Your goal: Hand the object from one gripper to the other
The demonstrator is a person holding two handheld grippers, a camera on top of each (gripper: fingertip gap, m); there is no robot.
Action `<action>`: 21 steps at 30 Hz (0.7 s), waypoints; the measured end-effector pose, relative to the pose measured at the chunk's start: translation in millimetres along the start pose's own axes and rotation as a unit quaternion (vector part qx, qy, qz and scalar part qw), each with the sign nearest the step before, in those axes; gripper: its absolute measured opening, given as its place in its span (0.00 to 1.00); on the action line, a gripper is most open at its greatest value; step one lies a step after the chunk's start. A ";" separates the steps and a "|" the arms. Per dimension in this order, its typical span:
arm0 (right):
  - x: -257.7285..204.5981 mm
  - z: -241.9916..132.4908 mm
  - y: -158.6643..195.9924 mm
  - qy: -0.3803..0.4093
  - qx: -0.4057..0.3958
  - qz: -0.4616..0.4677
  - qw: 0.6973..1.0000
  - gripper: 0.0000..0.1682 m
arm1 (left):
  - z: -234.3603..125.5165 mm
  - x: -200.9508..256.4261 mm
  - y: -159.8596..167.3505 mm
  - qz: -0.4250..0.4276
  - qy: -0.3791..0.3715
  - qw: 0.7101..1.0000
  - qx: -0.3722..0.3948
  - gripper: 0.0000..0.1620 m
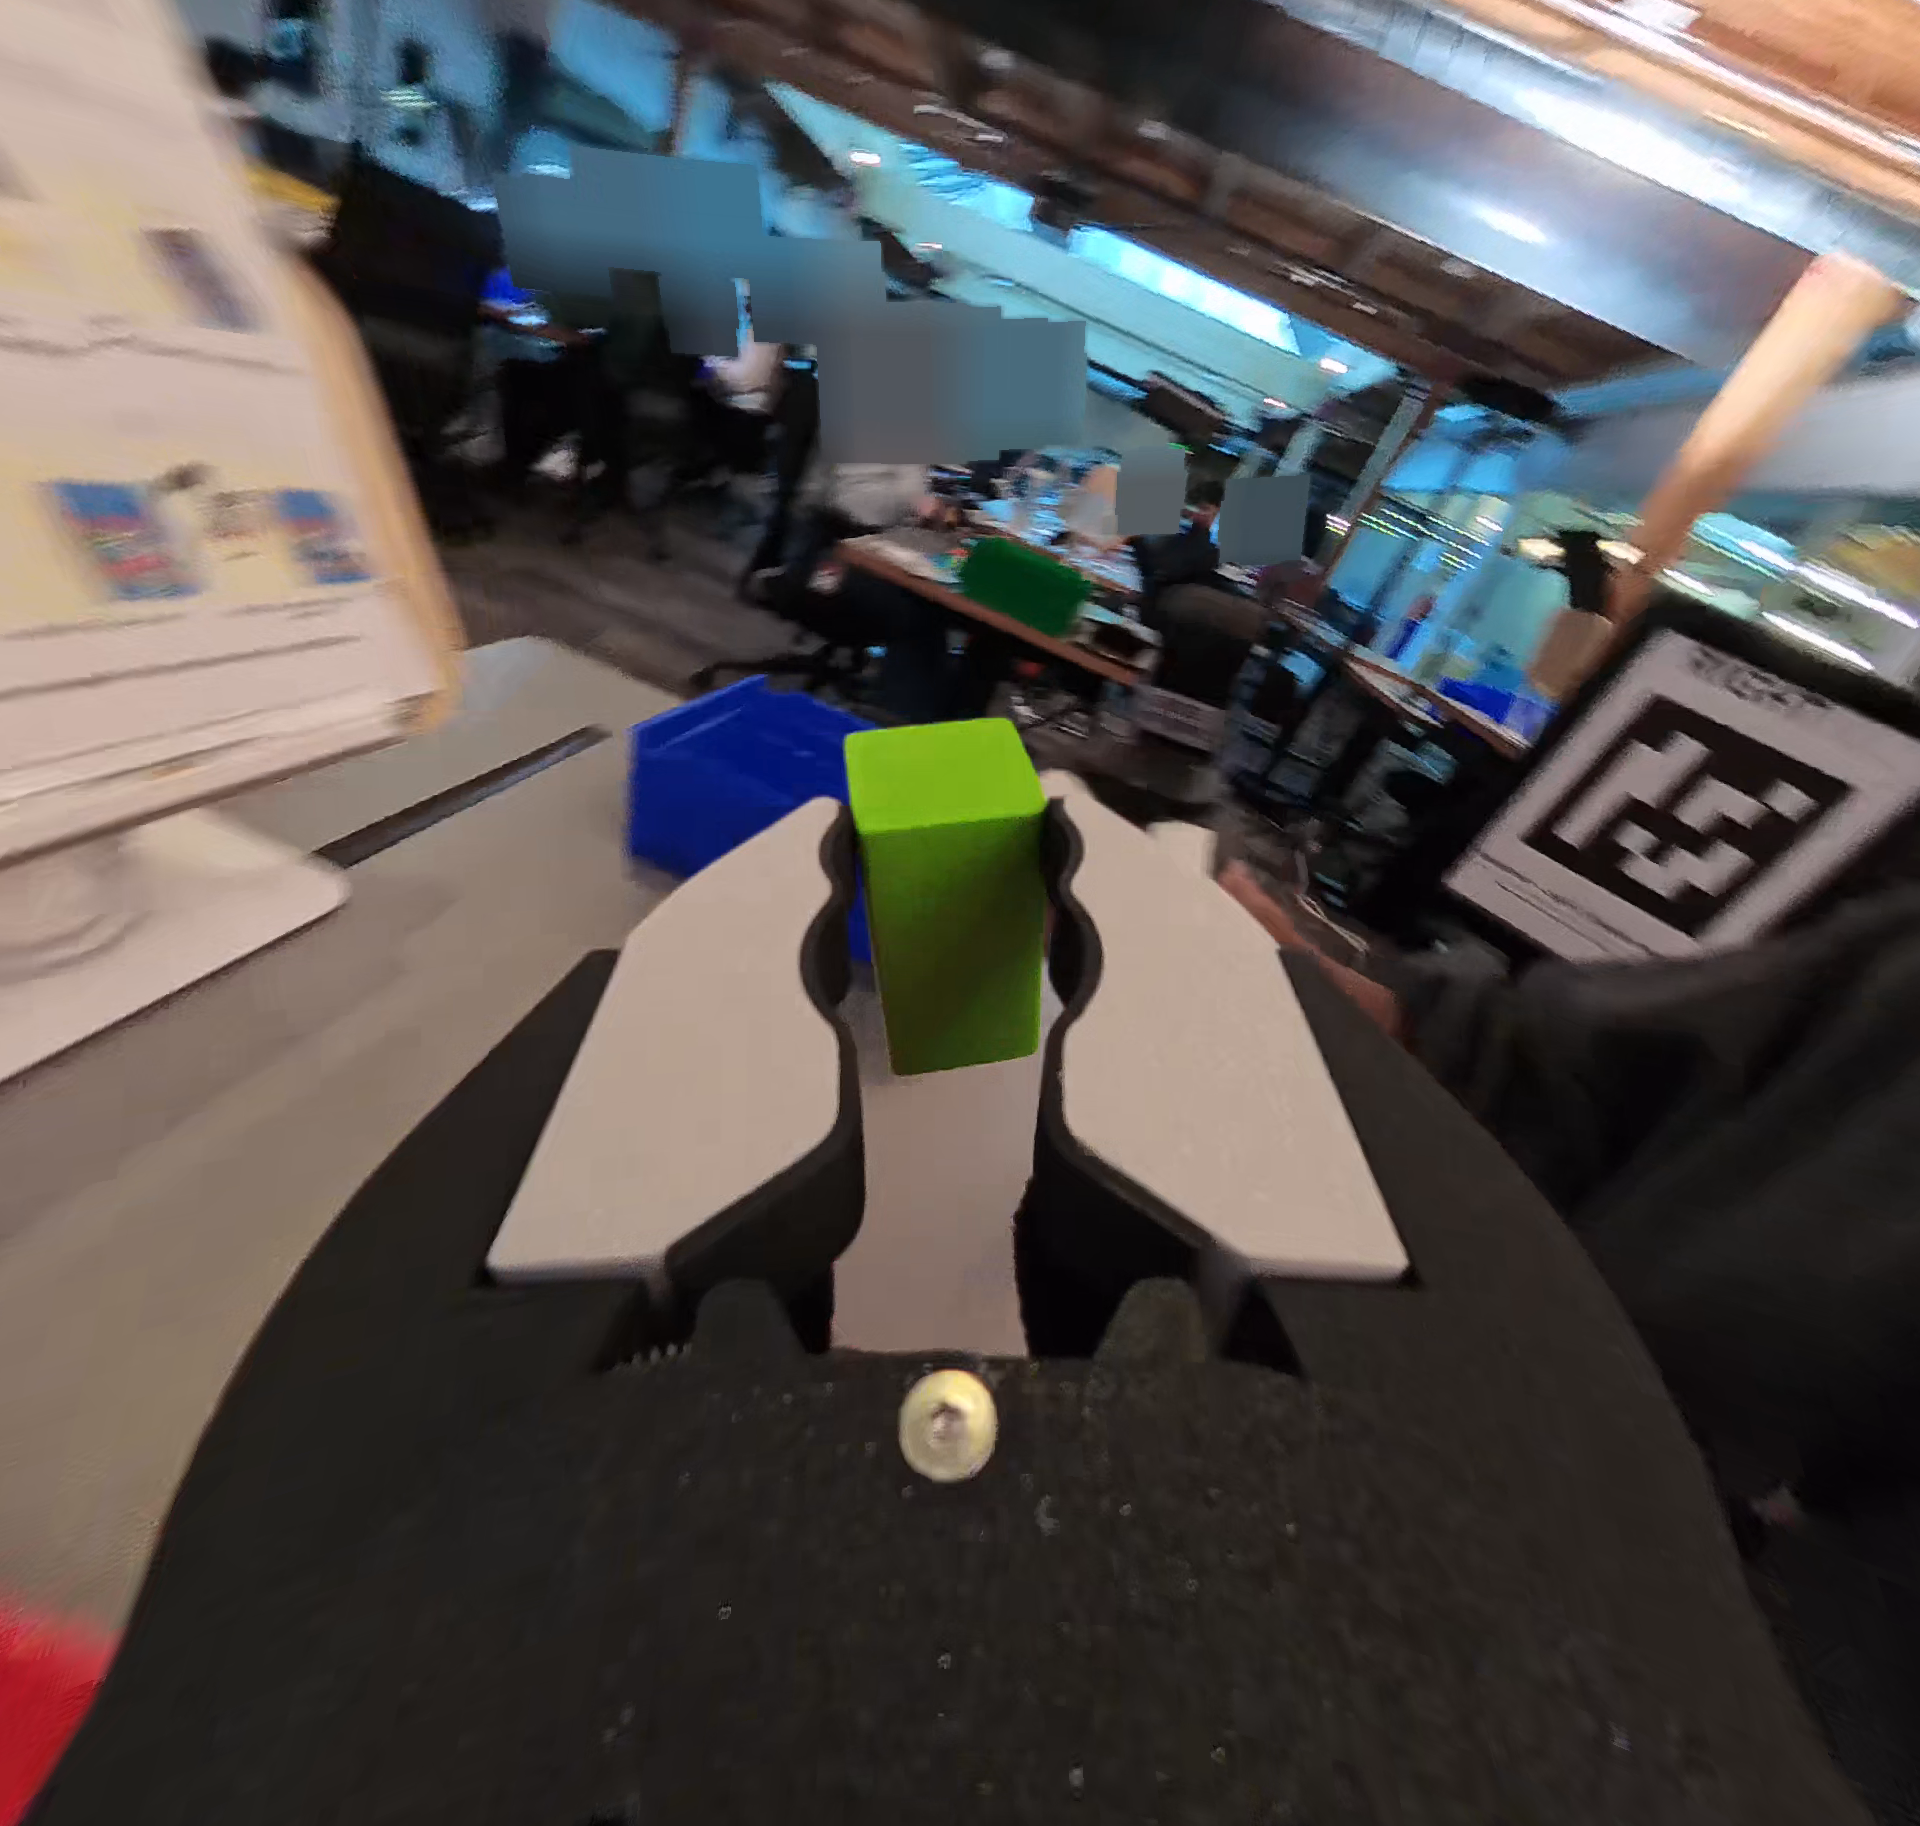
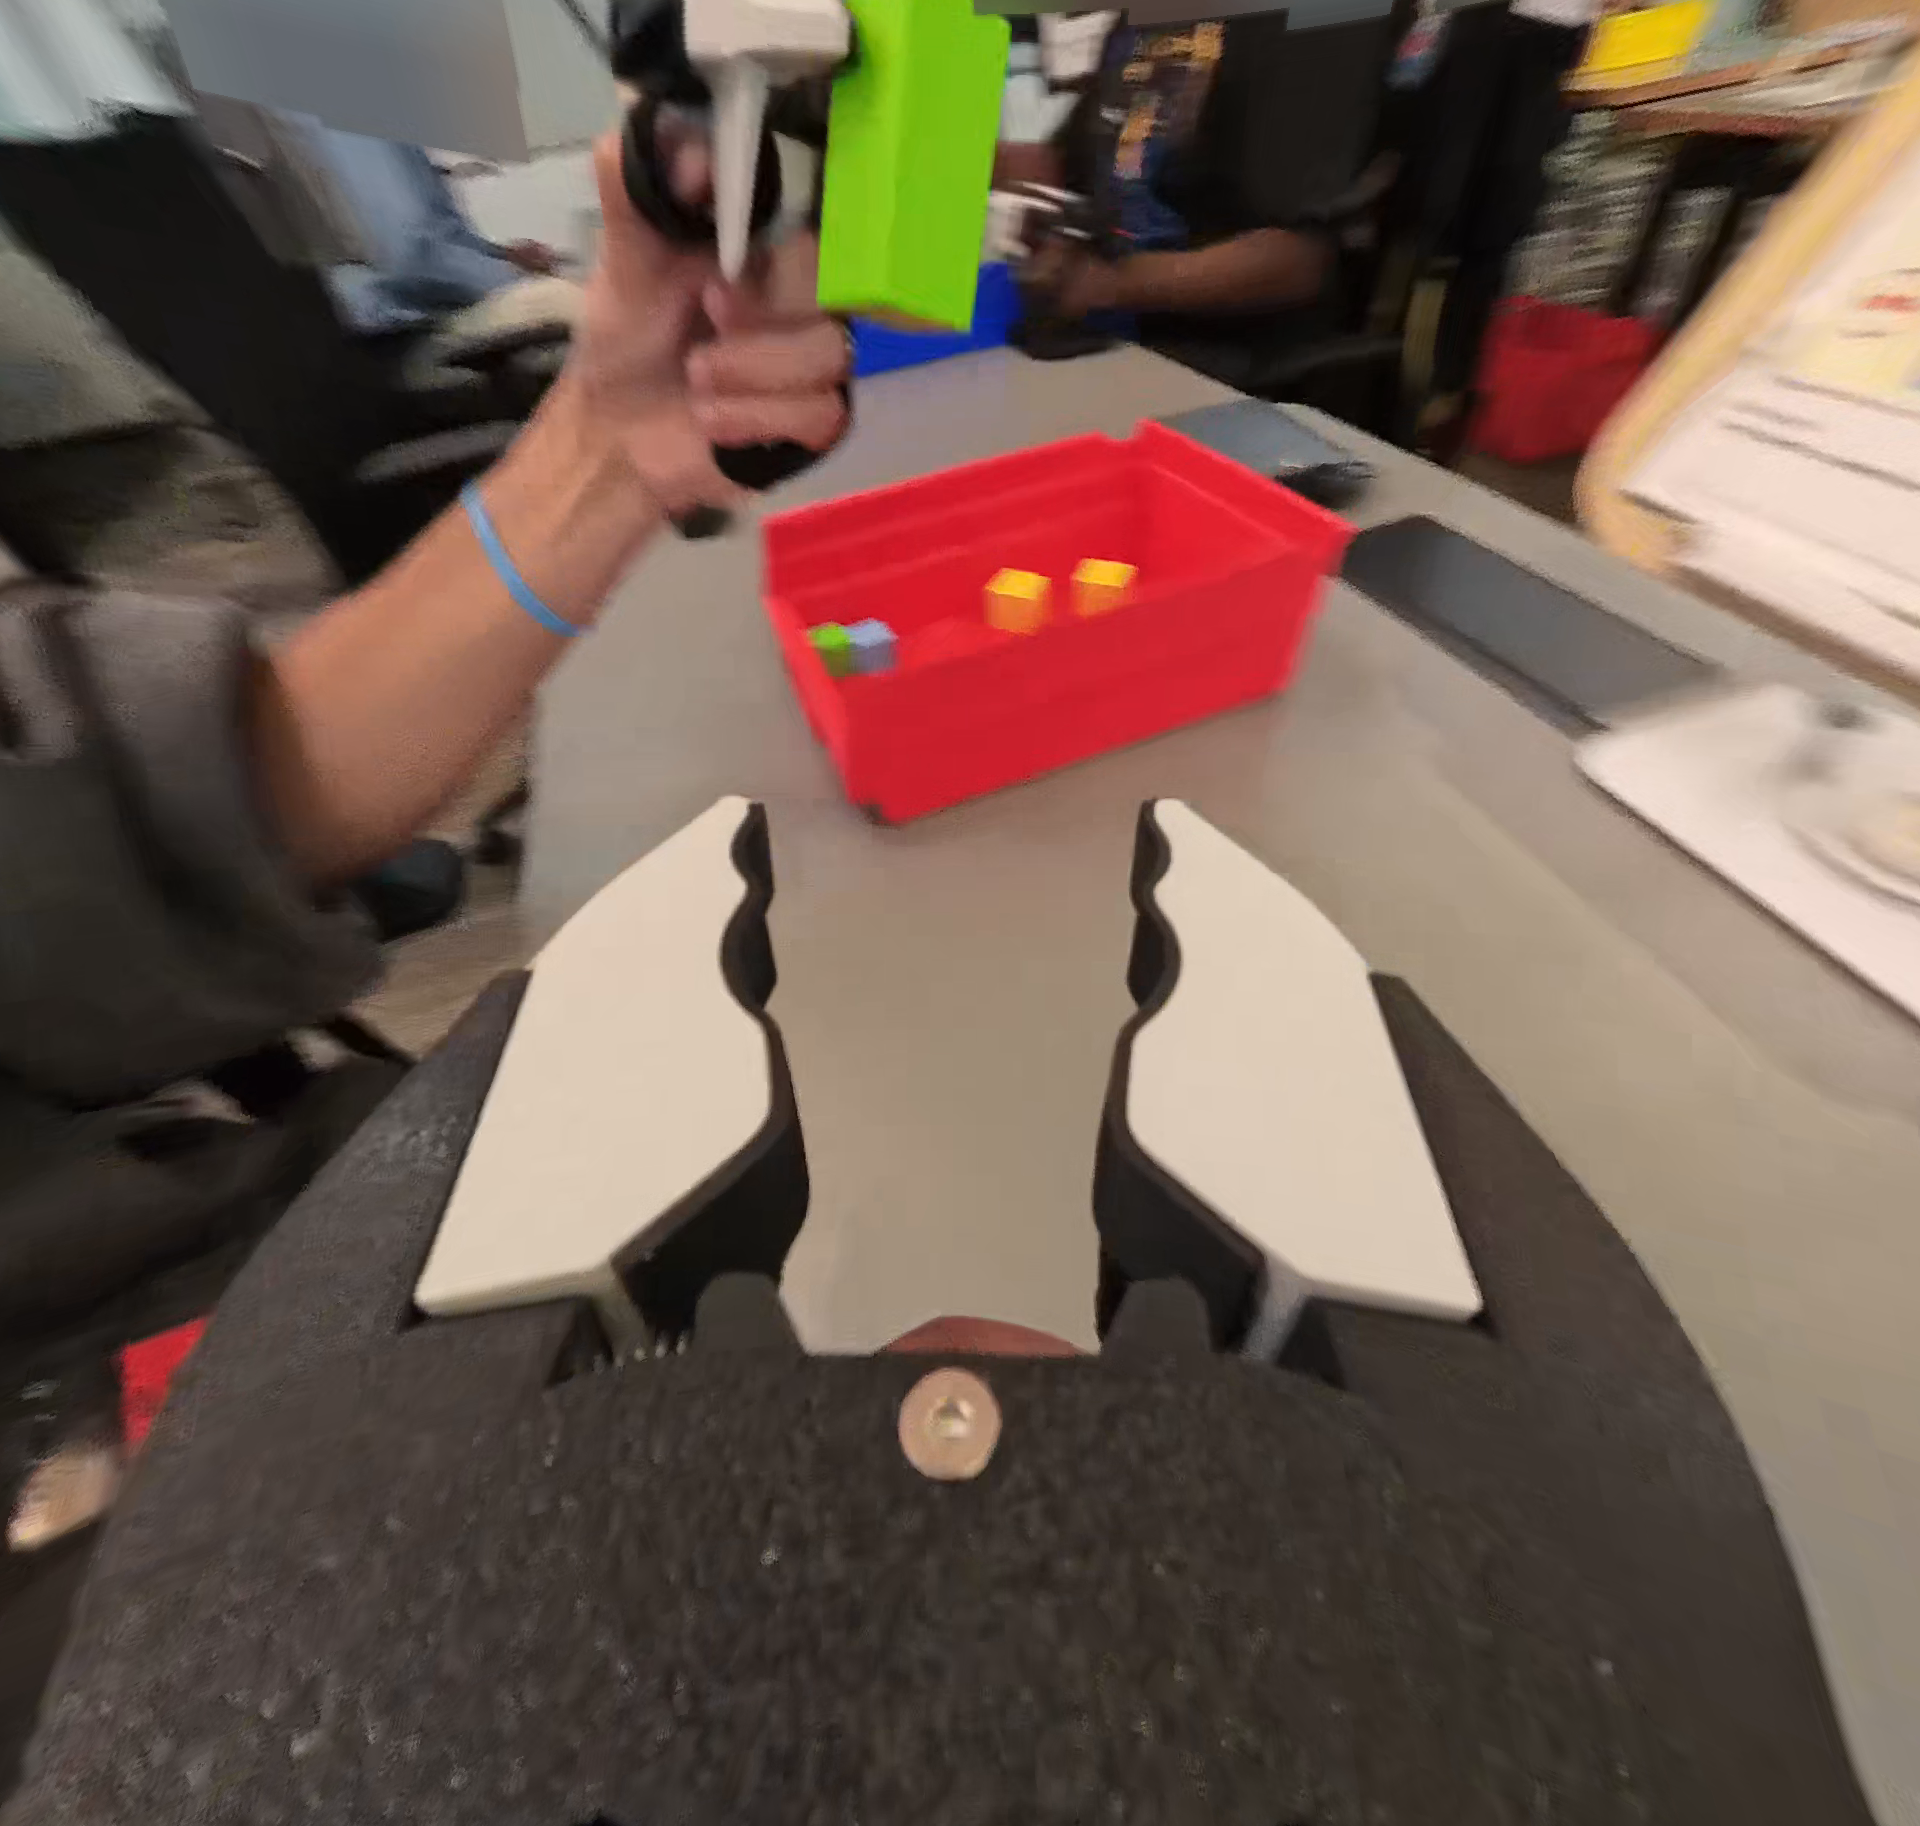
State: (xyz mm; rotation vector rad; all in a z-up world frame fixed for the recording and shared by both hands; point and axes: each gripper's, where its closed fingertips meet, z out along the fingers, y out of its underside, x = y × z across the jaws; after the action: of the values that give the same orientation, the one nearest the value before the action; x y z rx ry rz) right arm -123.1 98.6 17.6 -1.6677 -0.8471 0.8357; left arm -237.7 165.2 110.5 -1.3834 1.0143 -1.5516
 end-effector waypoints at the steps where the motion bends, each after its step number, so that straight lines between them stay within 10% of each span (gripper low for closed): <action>1: -7.3 13.5 -7.6 -0.039 0.014 0.017 0.999 0.40 | 11.1 17.1 4.9 0.014 0.028 1.000 -0.004 0.21; 8: -54.2 33.4 -36.1 -0.274 0.129 0.149 0.941 0.35 | 69.4 66.8 49.4 0.061 0.080 0.991 -0.086 0.21; 21: -49.7 16.2 -22.7 -0.211 0.119 0.062 0.968 0.21 | 97.4 58.3 65.7 0.036 0.021 0.997 -0.070 0.32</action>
State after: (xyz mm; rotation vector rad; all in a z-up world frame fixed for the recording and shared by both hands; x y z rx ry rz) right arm -165.0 68.7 41.9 -1.3615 -0.8916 1.3569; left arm -141.6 82.5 77.1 -1.3982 1.2048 -1.4856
